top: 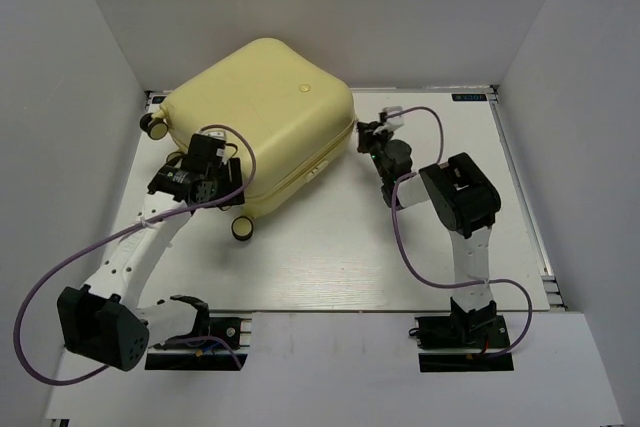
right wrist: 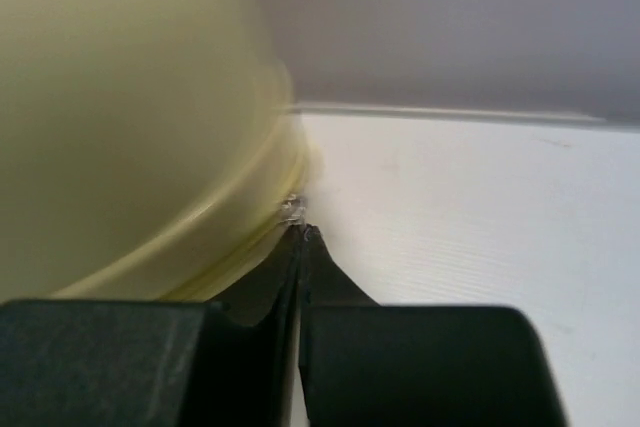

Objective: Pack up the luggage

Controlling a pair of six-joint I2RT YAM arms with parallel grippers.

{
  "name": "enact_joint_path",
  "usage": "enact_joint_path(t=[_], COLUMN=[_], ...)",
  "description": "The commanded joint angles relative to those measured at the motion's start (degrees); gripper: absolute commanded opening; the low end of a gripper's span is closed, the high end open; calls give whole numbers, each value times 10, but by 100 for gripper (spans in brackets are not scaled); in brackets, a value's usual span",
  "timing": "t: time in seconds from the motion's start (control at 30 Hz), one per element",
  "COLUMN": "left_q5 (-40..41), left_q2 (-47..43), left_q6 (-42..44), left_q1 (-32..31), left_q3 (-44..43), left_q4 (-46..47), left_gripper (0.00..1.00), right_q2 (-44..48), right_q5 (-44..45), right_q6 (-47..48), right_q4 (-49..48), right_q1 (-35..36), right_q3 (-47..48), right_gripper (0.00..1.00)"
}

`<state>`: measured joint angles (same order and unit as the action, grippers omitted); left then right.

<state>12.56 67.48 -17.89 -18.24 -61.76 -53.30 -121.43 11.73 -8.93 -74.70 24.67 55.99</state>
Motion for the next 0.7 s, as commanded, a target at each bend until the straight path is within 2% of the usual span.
enact_joint_path(t=[0.0, 0.07, 0.13, 0.17, 0.23, 0.33, 0.37, 0.47, 0.57, 0.67], left_q5=[202, 200, 204, 205, 195, 187, 189, 158, 147, 146], left_q2=[-5, -12, -15, -13, -10, 5, 11, 41, 66, 94], left_q6=[-105, -83, -76, -75, -74, -77, -79, -73, -65, -76], left_q1=[108, 135, 142, 150, 162, 177, 201, 209, 210, 214], left_q3=[25, 27, 24, 19, 19, 13, 10, -7, -17, -44], left_q4=[-115, -106, -100, -104, -98, -82, -81, -60, -39, -25], left_gripper=[0, 0, 0, 0, 0, 0, 0, 0, 0, 0], right_q2=[-21, -35, -42, -41, -45, -77, -86, -115, -157, -159], right_q5=[-139, -276, -322, -333, -333, -336, -335, -330, -369, -413], right_q6=[15, 4, 16, 46, 24, 2, 13, 38, 9, 7], right_q4=[-77, -115, -96, -77, -29, -32, -10, 33, 55, 44], right_q1=[-50, -61, -63, -61, -63, -62, -60, -52, -57, -54], right_q3=[8, 24, 48, 67, 112, 155, 183, 237, 300, 296], right_gripper=[0, 0, 0, 0, 0, 0, 0, 0, 0, 0])
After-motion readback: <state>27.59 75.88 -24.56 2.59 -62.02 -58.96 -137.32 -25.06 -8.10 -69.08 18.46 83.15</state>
